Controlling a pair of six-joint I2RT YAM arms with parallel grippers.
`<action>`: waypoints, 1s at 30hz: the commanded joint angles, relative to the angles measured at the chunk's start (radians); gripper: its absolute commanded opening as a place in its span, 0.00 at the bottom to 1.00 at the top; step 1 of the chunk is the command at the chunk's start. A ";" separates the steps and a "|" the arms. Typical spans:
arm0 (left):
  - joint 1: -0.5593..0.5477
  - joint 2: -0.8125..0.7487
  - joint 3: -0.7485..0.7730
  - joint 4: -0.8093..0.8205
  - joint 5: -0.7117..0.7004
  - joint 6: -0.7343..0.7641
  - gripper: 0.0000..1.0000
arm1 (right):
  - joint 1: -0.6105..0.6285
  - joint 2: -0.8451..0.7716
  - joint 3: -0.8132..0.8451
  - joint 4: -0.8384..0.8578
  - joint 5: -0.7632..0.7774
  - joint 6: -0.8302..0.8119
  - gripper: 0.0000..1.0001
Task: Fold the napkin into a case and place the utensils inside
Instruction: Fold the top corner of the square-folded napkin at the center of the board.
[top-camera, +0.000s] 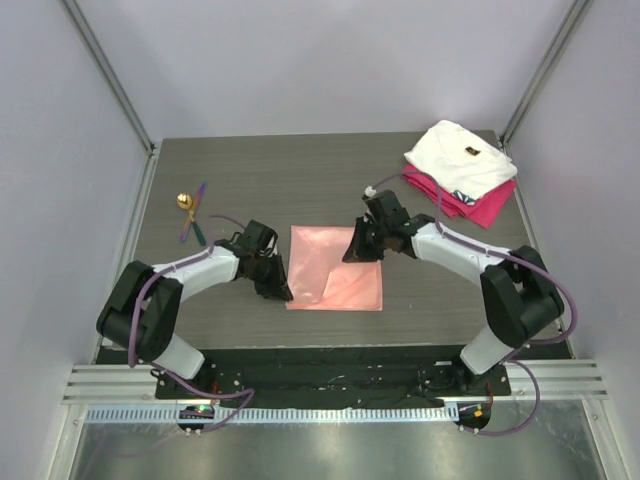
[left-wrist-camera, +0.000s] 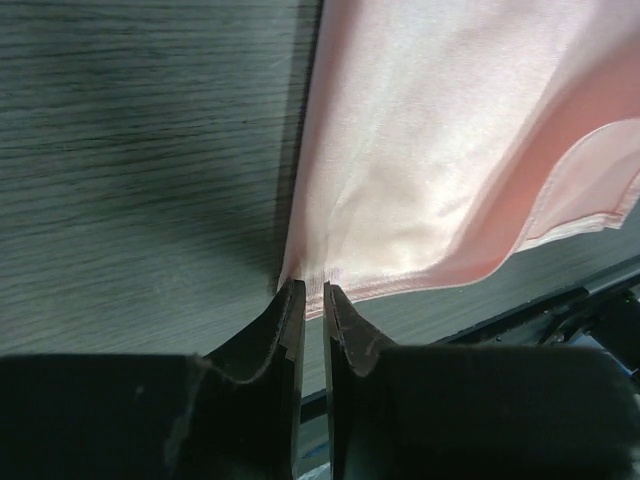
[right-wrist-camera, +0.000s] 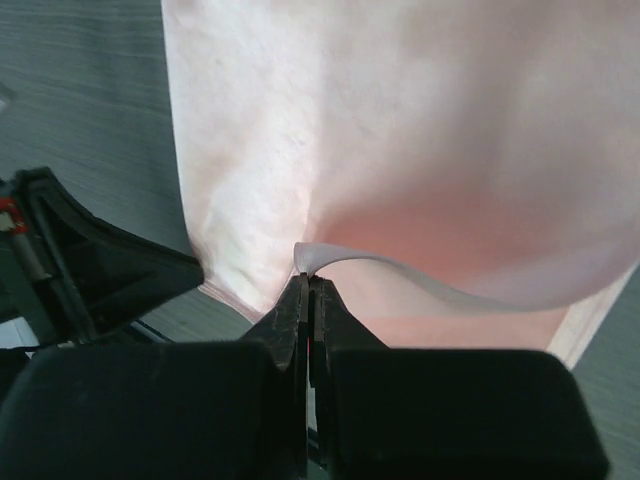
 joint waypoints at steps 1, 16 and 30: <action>-0.004 0.031 -0.016 0.048 -0.003 -0.008 0.16 | 0.004 0.111 0.146 0.033 -0.034 -0.060 0.01; -0.013 -0.006 -0.062 0.054 -0.012 -0.032 0.14 | -0.003 0.424 0.434 0.098 -0.187 -0.120 0.01; -0.027 -0.008 -0.060 0.050 -0.022 -0.037 0.14 | -0.003 0.547 0.543 0.153 -0.250 -0.085 0.01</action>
